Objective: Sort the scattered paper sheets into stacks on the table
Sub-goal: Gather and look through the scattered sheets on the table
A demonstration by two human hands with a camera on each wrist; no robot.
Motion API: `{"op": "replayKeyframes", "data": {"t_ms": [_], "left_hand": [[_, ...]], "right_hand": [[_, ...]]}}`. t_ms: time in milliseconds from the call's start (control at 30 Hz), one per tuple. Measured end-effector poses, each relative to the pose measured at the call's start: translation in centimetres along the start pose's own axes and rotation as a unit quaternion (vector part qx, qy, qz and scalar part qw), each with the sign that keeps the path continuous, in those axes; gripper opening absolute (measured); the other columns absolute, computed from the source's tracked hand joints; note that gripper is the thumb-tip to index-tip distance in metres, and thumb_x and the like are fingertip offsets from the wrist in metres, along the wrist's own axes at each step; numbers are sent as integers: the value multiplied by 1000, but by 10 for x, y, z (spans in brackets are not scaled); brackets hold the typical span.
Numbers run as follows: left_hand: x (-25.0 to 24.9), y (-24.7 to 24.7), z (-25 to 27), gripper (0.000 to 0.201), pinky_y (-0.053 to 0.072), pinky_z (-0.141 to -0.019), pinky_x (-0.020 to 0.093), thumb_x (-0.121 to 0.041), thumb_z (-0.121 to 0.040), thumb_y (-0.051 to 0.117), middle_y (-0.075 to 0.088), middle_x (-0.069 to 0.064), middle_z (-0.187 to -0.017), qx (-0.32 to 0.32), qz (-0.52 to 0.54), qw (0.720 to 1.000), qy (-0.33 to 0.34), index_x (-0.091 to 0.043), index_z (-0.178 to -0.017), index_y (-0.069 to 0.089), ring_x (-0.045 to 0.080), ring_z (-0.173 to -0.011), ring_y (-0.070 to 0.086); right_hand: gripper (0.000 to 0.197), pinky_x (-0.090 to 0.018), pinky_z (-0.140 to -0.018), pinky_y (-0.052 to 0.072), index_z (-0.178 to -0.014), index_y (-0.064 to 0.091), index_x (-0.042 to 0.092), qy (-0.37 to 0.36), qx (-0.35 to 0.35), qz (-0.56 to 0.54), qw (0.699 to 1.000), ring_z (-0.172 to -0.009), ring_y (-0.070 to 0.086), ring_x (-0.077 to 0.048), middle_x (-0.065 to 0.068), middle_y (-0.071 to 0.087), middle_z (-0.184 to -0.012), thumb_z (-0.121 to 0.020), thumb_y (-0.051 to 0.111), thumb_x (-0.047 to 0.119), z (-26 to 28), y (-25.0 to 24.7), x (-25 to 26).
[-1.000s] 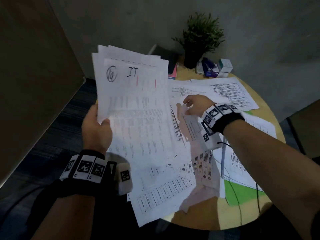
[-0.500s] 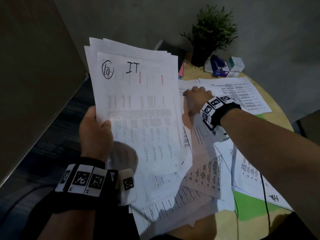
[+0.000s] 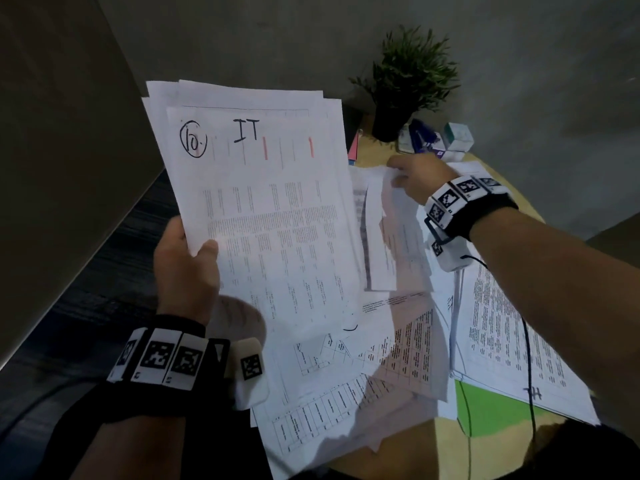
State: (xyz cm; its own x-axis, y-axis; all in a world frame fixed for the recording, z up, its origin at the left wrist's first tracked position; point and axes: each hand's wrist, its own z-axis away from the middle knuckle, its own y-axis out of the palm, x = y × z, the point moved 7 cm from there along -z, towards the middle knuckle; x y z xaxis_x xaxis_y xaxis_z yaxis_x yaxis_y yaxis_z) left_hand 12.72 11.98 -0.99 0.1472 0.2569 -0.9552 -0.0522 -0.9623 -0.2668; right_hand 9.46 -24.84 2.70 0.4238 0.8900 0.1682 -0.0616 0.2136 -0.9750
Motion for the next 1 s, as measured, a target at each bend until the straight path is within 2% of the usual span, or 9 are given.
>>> {"op": "replayKeyframes", "data": {"t_ms": [100, 200, 267, 367, 433, 600, 767, 867, 1000], "left_hand": [[4, 0, 0, 28, 48, -66, 14, 6, -88, 51, 64, 3, -103, -5, 28, 1000, -14, -15, -105, 57, 15, -89, 61], [6, -1, 0, 30, 50, -73, 26, 4, -87, 51, 66, 2, -106, -16, 58, 998, -31, -19, -105, 57, 16, -93, 63], [5, -2, 2, 33, 49, -73, 23, 4, -88, 51, 65, -2, -106, -19, 80, 996, -44, -21, -109, 57, 11, -93, 62], [5, -2, 5, 35, 49, -76, 22, 4, -90, 51, 65, -9, -103, -16, 109, 991, -70, -20, -114, 58, 3, -94, 62], [3, 0, 9, 35, 49, -76, 23, 4, -92, 51, 66, -11, -103, -8, 131, 988, -86, -20, -117, 59, 1, -94, 62], [-12, 4, 24, 36, 50, -71, 24, 8, -93, 49, 66, -6, -101, 26, 171, 980, -98, -16, -118, 60, 12, -93, 64], [-36, 9, 43, 42, 54, -85, 32, 8, -93, 47, 67, 0, -114, 55, 194, 975, -92, -13, -128, 58, 11, -100, 65], [-48, 11, 51, 38, 54, -87, 34, 6, -92, 49, 64, 2, -124, 79, 173, 979, -71, -17, -121, 61, 16, -106, 65], [-66, 17, 65, 39, 54, -86, 34, 7, -94, 47, 69, 1, -117, 136, 187, 970, -70, -20, -119, 61, 16, -103, 67]], "right_hand": [[32, -30, -85, 41, -127, 57, 13, 18, -62, -54, 996, -114, 55, -31, -15, 59, -123, -96, 51, 10, 6, -35, -5], [23, -31, -80, 41, -117, 60, 16, 21, -101, -66, 992, -110, 56, -33, -14, 61, -117, -96, 51, 15, 16, -65, -6], [22, -34, -81, 41, -117, 56, 17, 29, -132, -79, 988, -109, 55, -34, -16, 59, -117, -96, 50, 19, 25, -84, -8], [36, -38, -95, 40, -135, 47, 18, 57, -189, -95, 976, -122, 49, -35, -15, 52, -134, -99, 47, 23, 46, -114, -10], [42, -34, -101, 37, -140, 44, 16, 49, -233, -135, 962, -127, 46, -31, -13, 50, -139, -99, 47, 21, 62, -132, -11], [32, -26, -97, 45, -125, 57, 14, 19, -312, -313, 897, -112, 59, -16, 2, 64, -119, -93, 52, 16, 106, -151, -14], [23, -44, -94, 51, -110, 58, 20, -2, -300, -486, 821, -100, 65, -22, -4, 67, -109, -90, 52, 10, 150, -131, -11], [28, -42, -96, 50, -118, 54, 10, -9, -265, -579, 771, -104, 63, -26, -13, 64, -115, -95, 45, -3, 172, -116, -8], [31, -44, -96, 50, -124, 53, 8, -8, -210, -633, 745, -108, 62, -29, -14, 64, -119, -96, 44, -3, 190, -100, -6]]}}
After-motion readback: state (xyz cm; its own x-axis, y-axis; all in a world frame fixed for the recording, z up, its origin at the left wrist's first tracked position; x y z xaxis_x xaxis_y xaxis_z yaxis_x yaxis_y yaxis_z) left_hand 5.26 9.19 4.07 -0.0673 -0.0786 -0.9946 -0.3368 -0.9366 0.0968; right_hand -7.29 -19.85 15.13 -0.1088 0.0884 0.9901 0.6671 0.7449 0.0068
